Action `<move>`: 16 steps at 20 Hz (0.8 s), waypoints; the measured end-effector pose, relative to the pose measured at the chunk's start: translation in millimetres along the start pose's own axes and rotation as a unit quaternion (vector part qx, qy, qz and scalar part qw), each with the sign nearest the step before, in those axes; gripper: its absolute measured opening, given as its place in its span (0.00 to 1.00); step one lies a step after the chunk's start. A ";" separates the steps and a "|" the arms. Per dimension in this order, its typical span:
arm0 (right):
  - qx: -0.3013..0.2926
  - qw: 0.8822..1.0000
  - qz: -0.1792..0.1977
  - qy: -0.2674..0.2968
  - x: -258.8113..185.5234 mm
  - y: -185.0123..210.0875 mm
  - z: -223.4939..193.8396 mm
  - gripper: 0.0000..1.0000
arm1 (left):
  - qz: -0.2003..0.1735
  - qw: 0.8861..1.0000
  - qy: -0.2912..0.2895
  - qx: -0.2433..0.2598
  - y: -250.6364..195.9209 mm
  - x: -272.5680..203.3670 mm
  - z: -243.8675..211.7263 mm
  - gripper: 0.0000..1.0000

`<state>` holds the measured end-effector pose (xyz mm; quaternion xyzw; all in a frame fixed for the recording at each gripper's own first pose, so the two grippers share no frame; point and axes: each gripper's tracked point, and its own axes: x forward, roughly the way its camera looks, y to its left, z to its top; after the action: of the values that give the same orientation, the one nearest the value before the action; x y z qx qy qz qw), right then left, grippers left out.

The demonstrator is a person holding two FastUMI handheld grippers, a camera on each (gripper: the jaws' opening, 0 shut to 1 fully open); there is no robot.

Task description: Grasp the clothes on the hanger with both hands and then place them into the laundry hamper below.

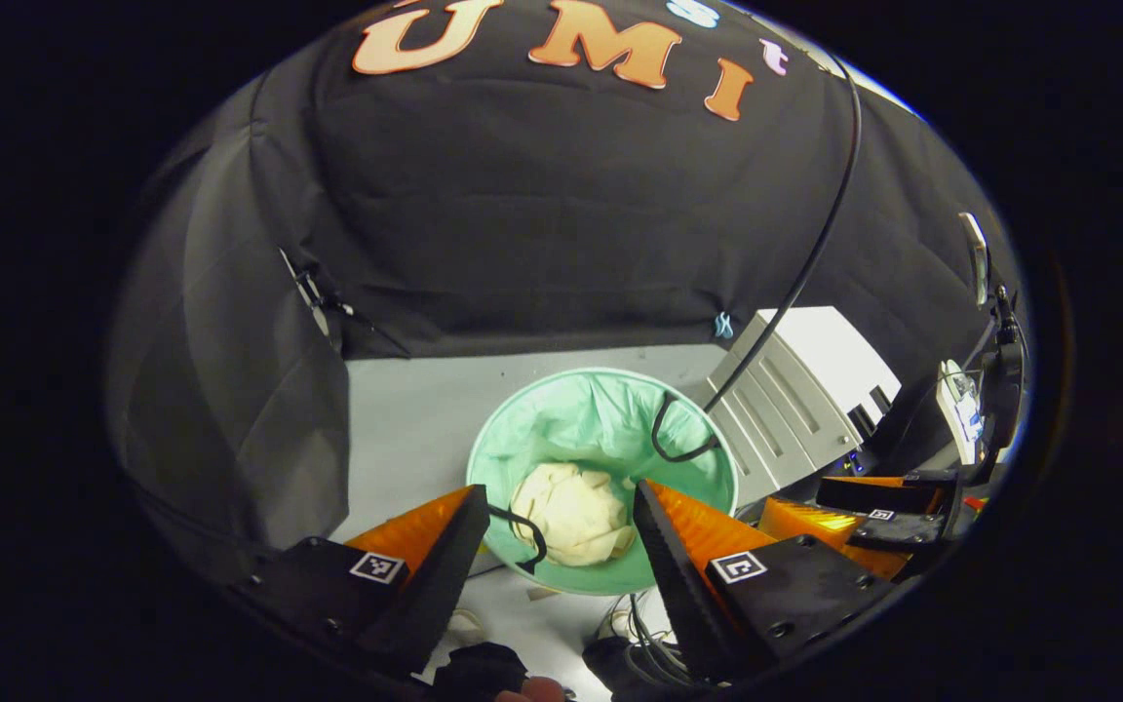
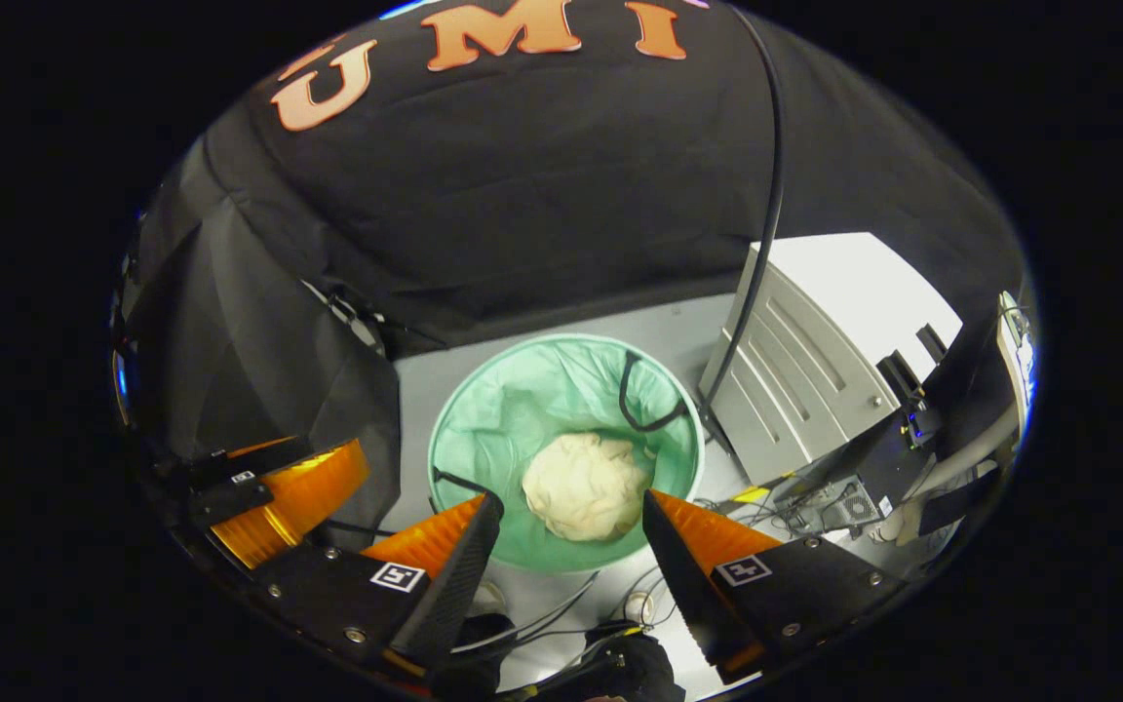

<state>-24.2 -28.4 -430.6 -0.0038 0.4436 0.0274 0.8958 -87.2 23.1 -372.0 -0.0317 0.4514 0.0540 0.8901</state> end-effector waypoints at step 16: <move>-0.009 0.971 -0.004 -0.241 -214.5 3.6 169.3 0.93 | 0.000 0.952 -0.306 -0.025 10.3 -188.8 189.5 1.00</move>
<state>-19.7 -29.3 -157.3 -0.0067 0.2148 0.0274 0.9763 -47.6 40.6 -107.8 -0.0358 0.1556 0.0719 0.9846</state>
